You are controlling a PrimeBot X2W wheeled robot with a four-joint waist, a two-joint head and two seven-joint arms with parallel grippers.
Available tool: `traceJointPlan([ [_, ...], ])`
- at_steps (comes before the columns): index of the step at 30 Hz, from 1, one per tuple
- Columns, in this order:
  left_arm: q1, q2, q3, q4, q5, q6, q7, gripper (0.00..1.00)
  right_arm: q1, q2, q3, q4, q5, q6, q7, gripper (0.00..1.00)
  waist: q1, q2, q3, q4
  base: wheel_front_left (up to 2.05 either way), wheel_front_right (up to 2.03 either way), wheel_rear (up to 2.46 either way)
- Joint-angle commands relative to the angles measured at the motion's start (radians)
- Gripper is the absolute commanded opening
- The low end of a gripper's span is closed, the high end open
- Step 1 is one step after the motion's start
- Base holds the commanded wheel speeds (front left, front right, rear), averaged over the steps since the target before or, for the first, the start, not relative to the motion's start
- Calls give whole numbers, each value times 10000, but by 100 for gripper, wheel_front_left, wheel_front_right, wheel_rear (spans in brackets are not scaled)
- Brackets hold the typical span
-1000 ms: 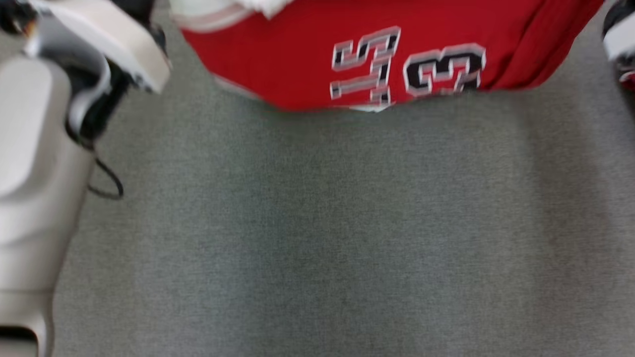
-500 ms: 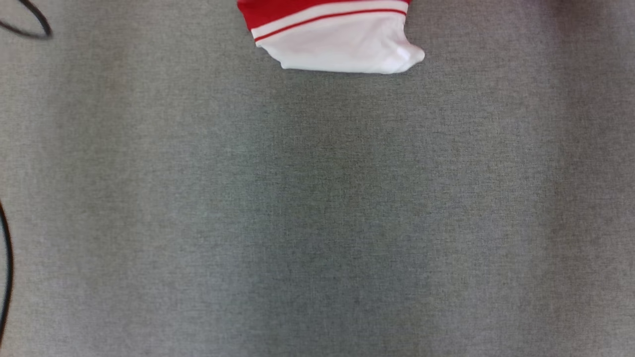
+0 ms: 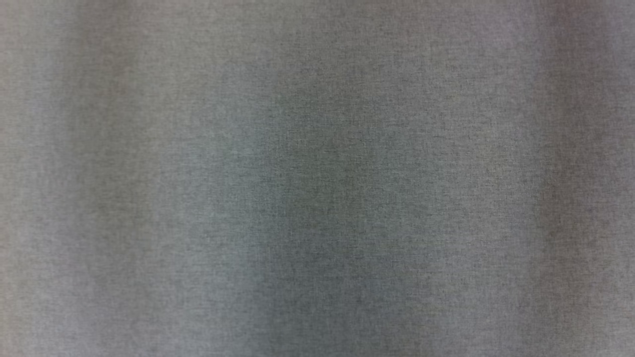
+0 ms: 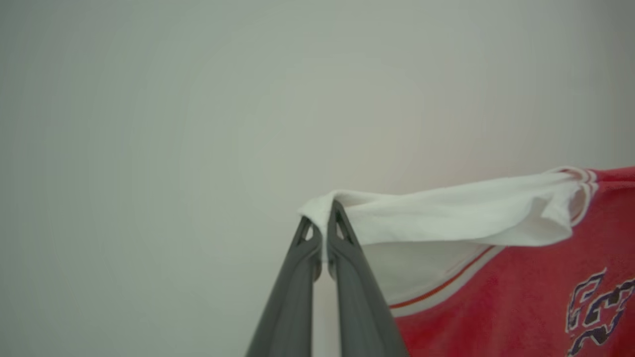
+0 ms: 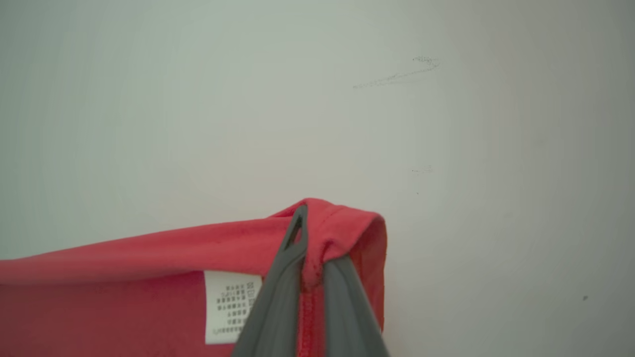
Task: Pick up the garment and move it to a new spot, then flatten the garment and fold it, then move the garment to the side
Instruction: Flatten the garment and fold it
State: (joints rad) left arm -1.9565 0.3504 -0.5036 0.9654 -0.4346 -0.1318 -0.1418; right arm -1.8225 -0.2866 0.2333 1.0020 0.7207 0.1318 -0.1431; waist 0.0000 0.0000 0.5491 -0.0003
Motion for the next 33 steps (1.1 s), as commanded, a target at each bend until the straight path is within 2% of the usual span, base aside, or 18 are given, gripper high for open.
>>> traceJointPlan([
  [1, -107, -26, 49, 151, -92, 29, -21, 0, -99, -48, 19, 131, 116, -26, 32, 0, 0, 0, -41, 45, 0, 0, 0],
  [4, 44, -116, -10, 386, -272, 28, 28, 0, 135, -57, 249, 296, 167, -26, 227, 0, 0, 0, -38, 129, 0, 0, 0],
  [10, 1126, -285, -808, 183, -623, 27, 162, 0, 1136, -43, 1138, 92, 275, -26, 634, 0, 0, 0, -210, 348, 0, 0, 0],
  [15, 2296, 36, -1584, -284, -1019, 25, 329, 0, 2386, -230, 1849, -197, 756, -26, 1088, 0, 0, 0, -732, 365, 0, 0, 0],
  [18, 2960, 367, -1971, -638, -1520, 25, 705, 0, 3210, -351, 2212, -419, 1240, -26, 1410, 0, 0, 0, -1227, 295, 0, 0, 0],
  [22, 4131, 922, -2896, -1434, -2377, 24, 2071, 0, 4600, -686, 2945, -729, 1763, -26, 2149, 0, 0, 0, -2073, 184, 0, 0, 0],
  [23, 4131, 922, -2896, -1434, -2377, 24, 2071, 0, 4600, -686, 2945, -729, 1763, -26, 2149, 0, 0, 0, -2073, 184, 0, 0, 0],
  [29, 6019, 2328, -4227, -3567, -4072, 26, 4800, 0, 6723, -1245, 3999, -1660, 2660, -26, 3144, 0, 0, 0, -3259, -2, 0, 0, 0],
  [33, 7187, 3423, -4655, -5027, -5212, 26, 6394, 0, 7994, -1701, 4620, -2453, 3304, -26, 3754, 0, 0, 0, -3866, -121, 0, 0, 0],
])
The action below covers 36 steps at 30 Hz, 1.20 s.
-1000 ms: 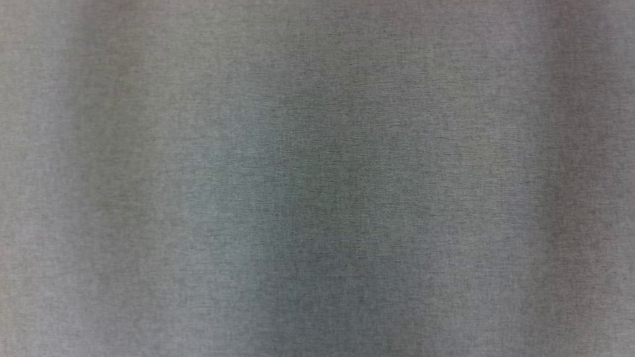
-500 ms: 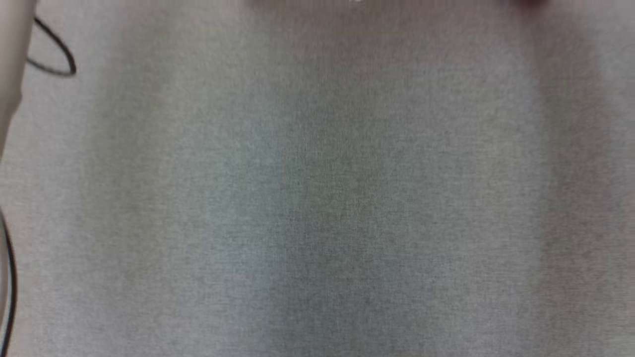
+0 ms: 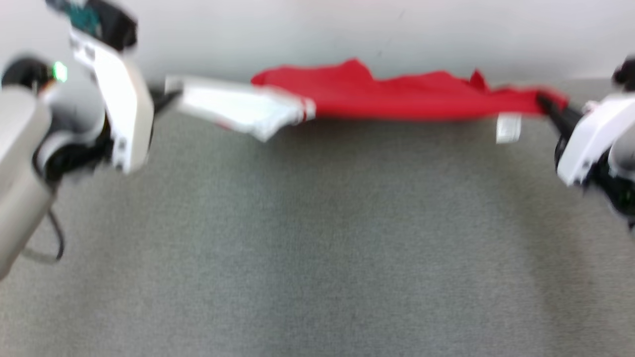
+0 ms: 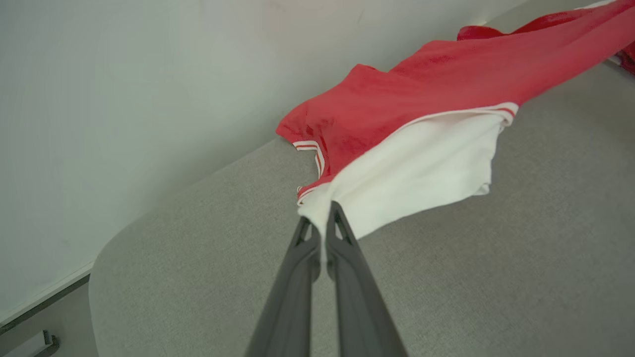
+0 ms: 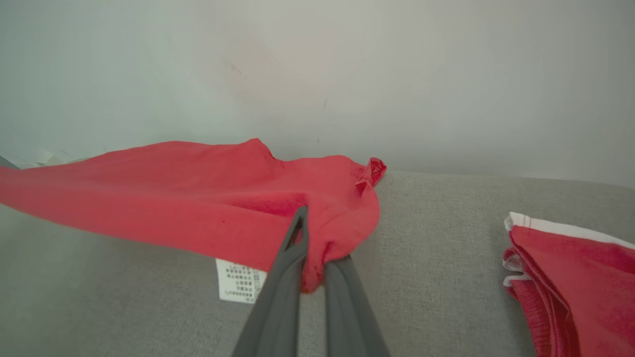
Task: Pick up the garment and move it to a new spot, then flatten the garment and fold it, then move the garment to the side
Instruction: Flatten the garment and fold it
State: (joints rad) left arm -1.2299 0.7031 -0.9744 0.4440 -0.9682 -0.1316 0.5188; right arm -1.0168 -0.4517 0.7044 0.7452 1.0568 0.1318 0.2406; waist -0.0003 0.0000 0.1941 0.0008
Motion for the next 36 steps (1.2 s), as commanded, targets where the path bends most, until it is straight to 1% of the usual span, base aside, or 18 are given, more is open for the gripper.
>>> traceJointPlan([
  [1, 210, 173, 10, -117, -98, 22, 135, 0, 215, -147, 26, -78, 107, -26, 52, 0, 3, 0, -431, -163, 0, 0, 0],
  [8, 2115, 1648, -725, -2444, -1675, 232, 2577, 0, 1864, -740, 869, -1252, 1128, -26, 1203, 0, 3, 0, -990, -282, 0, 0, 0],
  [10, 2596, 1971, -866, -3126, -2200, 430, 3137, 0, 2246, -923, 1096, -1578, 1380, -26, 1636, 0, 3, 0, -1081, -300, 0, 0, 0],
  [13, 3252, 2390, -1050, -4097, -2815, 795, 3628, 0, 2764, -1245, 1407, -2024, 1723, -26, 2396, 0, 3, 0, -1198, -331, 0, 0, 0],
  [16, 3929, 2778, -1276, -4962, -3223, 1180, 3869, 0, 3331, -1595, 1669, -2507, 2060, -26, 3278, 0, 3, 0, -1323, -363, 0, 0, 0],
  [22, 5011, 3555, -1718, -6544, -3936, 1985, 4360, 0, 4526, -2574, 1963, -3390, 2517, -26, 5197, 0, 3, 0, -1409, -383, 0, 0, 0],
  [28, 5583, 4122, -1863, -7623, -4623, 2573, 4664, 0, 5441, -3493, 1711, -4763, 2593, -26, 6463, 0, 3, 0, -1362, -471, 0, 0, 0],
  [32, 5488, 4334, -1691, -7909, -4812, 2771, 4676, 0, 5726, -3801, 1211, -5497, 2595, -26, 7026, 0, 3, 0, -1168, -581, 0, 0, 0],
  [34, 5311, 4319, -1522, -7830, -4990, 2811, 4703, 0, 5681, -3750, 899, -5667, 2481, -26, 7253, 0, 3, 0, -1011, -639, 0, 0, 0],
  [36, 5114, 4292, -1401, -7655, -5080, 2816, 4811, 0, 5536, -3553, 600, -5713, 2352, -26, 7533, 0, 3, 0, -862, -703, 0, 0, 0],
])
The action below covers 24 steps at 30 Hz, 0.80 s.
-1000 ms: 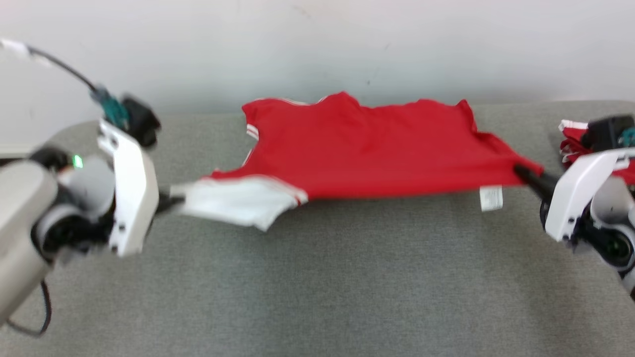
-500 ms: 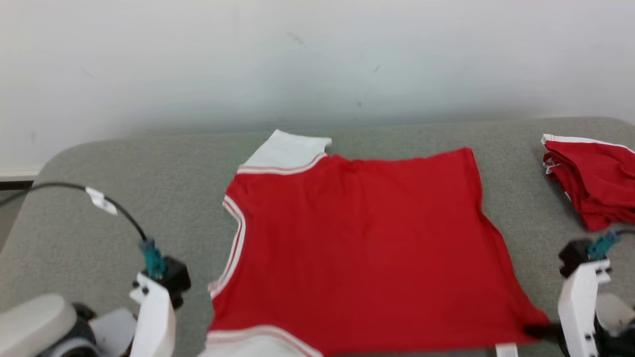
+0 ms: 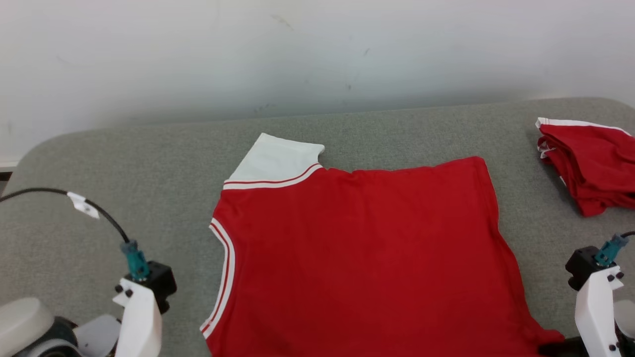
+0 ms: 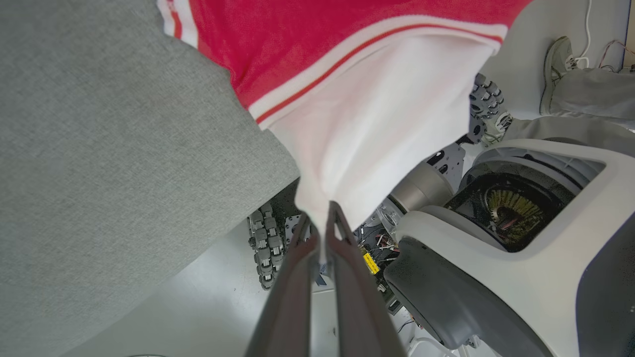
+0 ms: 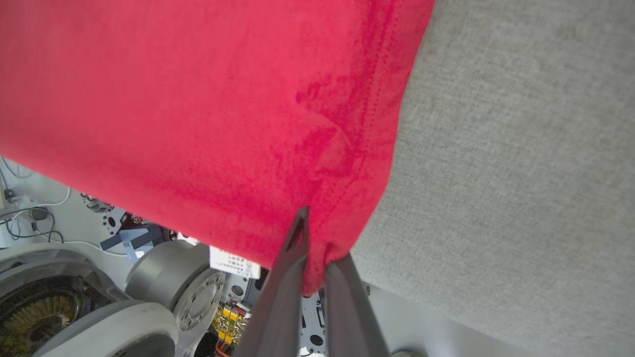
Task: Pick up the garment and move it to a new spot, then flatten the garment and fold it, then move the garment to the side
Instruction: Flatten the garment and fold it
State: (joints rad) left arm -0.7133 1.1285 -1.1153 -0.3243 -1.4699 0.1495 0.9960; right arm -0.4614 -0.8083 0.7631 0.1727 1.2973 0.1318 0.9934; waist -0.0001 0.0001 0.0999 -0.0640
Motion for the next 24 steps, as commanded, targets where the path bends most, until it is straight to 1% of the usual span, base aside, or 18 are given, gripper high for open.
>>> traceJointPlan([
  [1, -165, 3, 68, 129, -90, 9, 102, 0, -123, 135, -152, 27, -117, -26, 140, 0, 1, -1, 170, -89, 0, 0, 0],
  [4, -563, -227, 254, 625, -68, 9, 253, 0, -489, 562, -658, 279, -389, -26, 540, 0, 1, -1, 425, -191, 0, 0, 0],
  [7, -976, -532, 355, 1217, 76, -51, 440, 0, -826, 1127, -1141, 740, -693, -26, 880, 0, 1, -1, 681, -267, 0, 0, 0],
  [13, -1828, -1364, 492, 2511, 389, -199, 728, 0, -1630, 2239, -2090, 1631, -1472, -26, 1464, 0, 1, -1, 1229, -371, 0, 0, 0],
  [17, -2325, -1914, 573, 3339, 612, -460, 689, 0, -2124, 2934, -2668, 2059, -1972, -26, 1692, 0, 1, -1, 1565, -458, 0, 0, 0],
  [20, -2656, -2259, 669, 3977, 788, -706, 456, 0, -2381, 3386, -3028, 2307, -2382, -26, 1850, 0, 1, -1, 1781, -503, 0, 0, 0],
  [21, -2730, -2360, 690, 4208, 870, -784, 370, 0, -2442, 3509, -3138, 2387, -2516, -26, 1870, 11, 1, -1, 1843, -519, 0, 0, 0],
  [23, -2905, -2606, 771, 4630, 1073, -987, 42, 0, -2566, 3751, -3357, 2521, -2799, -26, 1908, 36, 1, -1, 1937, -538, 0, 0, 0],
  [24, -2954, -2720, 778, 4842, 1149, -1096, -70, 0, -2601, 3876, -3451, 2582, -2920, -26, 1932, 45, 1, -1, 1974, -548, 0, 0, 0],
])
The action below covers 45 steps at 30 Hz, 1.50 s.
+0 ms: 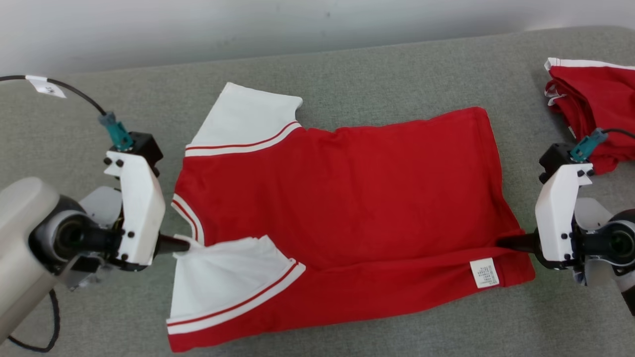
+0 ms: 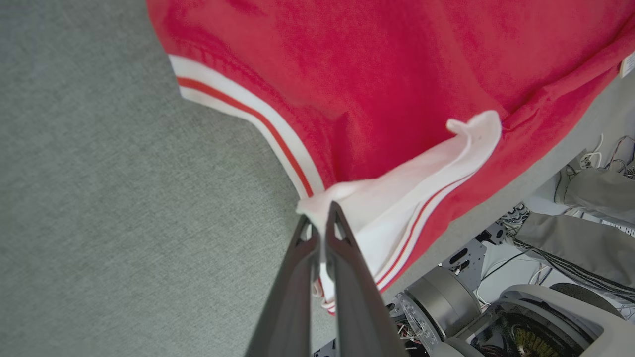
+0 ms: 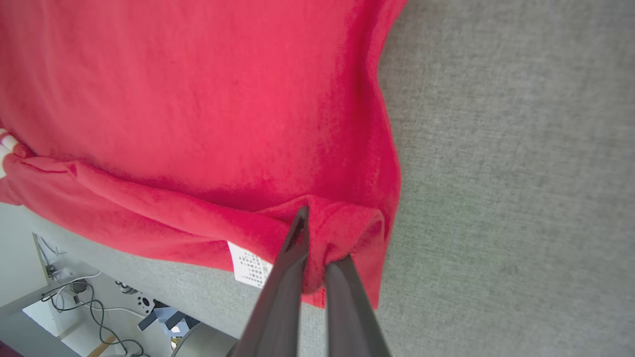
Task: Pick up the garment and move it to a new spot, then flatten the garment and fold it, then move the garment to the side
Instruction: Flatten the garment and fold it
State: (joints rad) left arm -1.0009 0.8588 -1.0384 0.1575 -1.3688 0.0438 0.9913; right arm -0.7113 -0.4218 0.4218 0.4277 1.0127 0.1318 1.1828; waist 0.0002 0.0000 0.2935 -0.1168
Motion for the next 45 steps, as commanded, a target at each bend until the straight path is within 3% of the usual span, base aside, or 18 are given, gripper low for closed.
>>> traceJointPlan([
  [1, -80, -114, -4, 219, 173, -126, -82, 0, -106, 123, -133, 102, -161, -26, 32, 69, -2, 0, 60, -29, 0, 0, 0],
  [2, -105, -207, 30, 433, 196, -212, -222, 0, -125, 234, -221, 159, -279, -26, 11, 100, -2, 0, 76, -38, 0, 0, 0],
  [3, -133, -311, 65, 616, 232, -283, -383, 0, -147, 332, -309, 193, -405, -26, 2, 100, -2, 0, 82, -44, 0, 0, 0],
  [4, -136, -400, 49, 799, 257, -364, -470, 55, -150, 408, -417, 226, -525, -26, -71, 100, -2, 0, 72, -50, 0, 0, 0],
  [5, -119, -467, 19, 977, 286, -437, -559, 100, -117, 494, -486, 267, -627, -26, -64, 100, -2, 0, 39, -51, 0, 0, 0],
  [14, 85, -1044, 243, 2067, 1079, -1091, -2653, 100, 362, 623, -1479, 86, -1281, -26, -914, 100, -2, 0, -846, 24, 0, 0, 0],
  [18, 250, -1162, 429, 2209, 1507, -1243, -3914, 100, 682, 765, -2095, -445, -1390, -26, -2368, 100, -2, 0, -1346, 111, 0, 0, 0],
  [23, 686, -1132, 616, 1955, 2100, -1277, -5680, 100, 1350, 690, -2319, -1722, -1661, -26, -5071, 100, -2, 0, -1877, 195, 0, 0, 0],
  [24, 686, -1132, 616, 1955, 2100, -1277, -5680, 100, 1350, 690, -2319, -1722, -1661, -26, -5071, 100, -2, 0, -1877, 195, 0, 0, 0],
  [28, 1195, -987, 937, 1519, 2645, -754, -7413, 100, 1999, 634, -2682, -2488, -2135, -25, -7774, 100, -2, 0, -2175, 252, 0, 0, 0],
  [32, 1885, -832, 1335, 925, 3078, 71, -9147, 100, 2909, 743, -3202, -2890, -2613, -25, -9856, 100, -2, 0, -2381, 364, 0, 0, 0],
  [35, 2720, -900, 1824, 346, 2783, 661, -10411, 100, 3817, 837, -3522, -3176, -3030, -25, -10920, 100, -2, 0, -2446, 439, 0, 0, 0],
  [39, 3831, -614, 2090, -474, 3174, 1513, -11880, 100, 4971, 1205, -4061, -3438, -3382, -25, -11986, 100, -2, 0, -2362, 511, 0, 0, 0],
  [41, 4396, -479, 2118, -852, 3550, 1977, -12285, 100, 5584, 1297, -4148, -3484, -3712, -25, -12313, 100, -2, 0, -2294, 543, 0, 0, 0],
  [45, 5749, -910, 2587, -1429, 3894, 2632, -12556, 100, 6461, 1602, -4301, -3202, -4127, -21, -12886, 100, -2, 0, -2138, 537, 0, 0, 0],
])
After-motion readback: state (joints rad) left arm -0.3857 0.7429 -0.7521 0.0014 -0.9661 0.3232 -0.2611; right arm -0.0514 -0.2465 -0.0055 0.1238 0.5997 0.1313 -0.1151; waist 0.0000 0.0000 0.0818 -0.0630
